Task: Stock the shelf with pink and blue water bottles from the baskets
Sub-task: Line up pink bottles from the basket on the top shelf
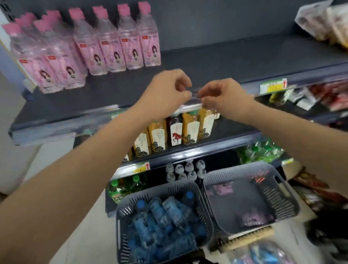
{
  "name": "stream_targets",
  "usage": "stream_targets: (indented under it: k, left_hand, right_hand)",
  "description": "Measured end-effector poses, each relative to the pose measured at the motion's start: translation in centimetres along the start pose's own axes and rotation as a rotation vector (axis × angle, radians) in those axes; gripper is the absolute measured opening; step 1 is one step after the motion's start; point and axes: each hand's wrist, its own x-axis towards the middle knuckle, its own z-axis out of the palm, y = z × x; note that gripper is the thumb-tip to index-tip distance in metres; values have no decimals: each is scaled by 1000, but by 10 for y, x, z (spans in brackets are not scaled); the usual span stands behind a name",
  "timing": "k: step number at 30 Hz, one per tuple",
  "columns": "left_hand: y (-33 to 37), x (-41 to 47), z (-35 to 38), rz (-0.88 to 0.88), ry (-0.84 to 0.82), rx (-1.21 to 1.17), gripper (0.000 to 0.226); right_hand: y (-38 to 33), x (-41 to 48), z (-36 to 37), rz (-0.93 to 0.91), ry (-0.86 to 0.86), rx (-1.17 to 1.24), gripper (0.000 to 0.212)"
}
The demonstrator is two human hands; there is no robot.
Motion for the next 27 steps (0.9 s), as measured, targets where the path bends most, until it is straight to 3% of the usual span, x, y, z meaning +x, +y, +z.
stream_targets:
  k: [3, 8, 11, 23, 27]
  left_hand:
    - [24, 0, 66, 41, -247, -25, 16]
    - [44, -6, 165, 34, -694, 69, 27]
    - [49, -12, 214, 9, -875, 119, 29]
    - [-22, -45, 359, -288, -1005, 162, 21]
    - [-61, -55, 398, -358, -1030, 215, 5]
  right_hand:
    - [61, -36, -24, 167, 13, -23, 17]
    - [148, -93, -32, 392, -201, -251, 21]
    - [192, -116, -30, 460, -318, -315, 23]
    - [335, -150, 35, 605, -588, -314, 28]
    - [379, -154, 64, 655, -675, -327, 28]
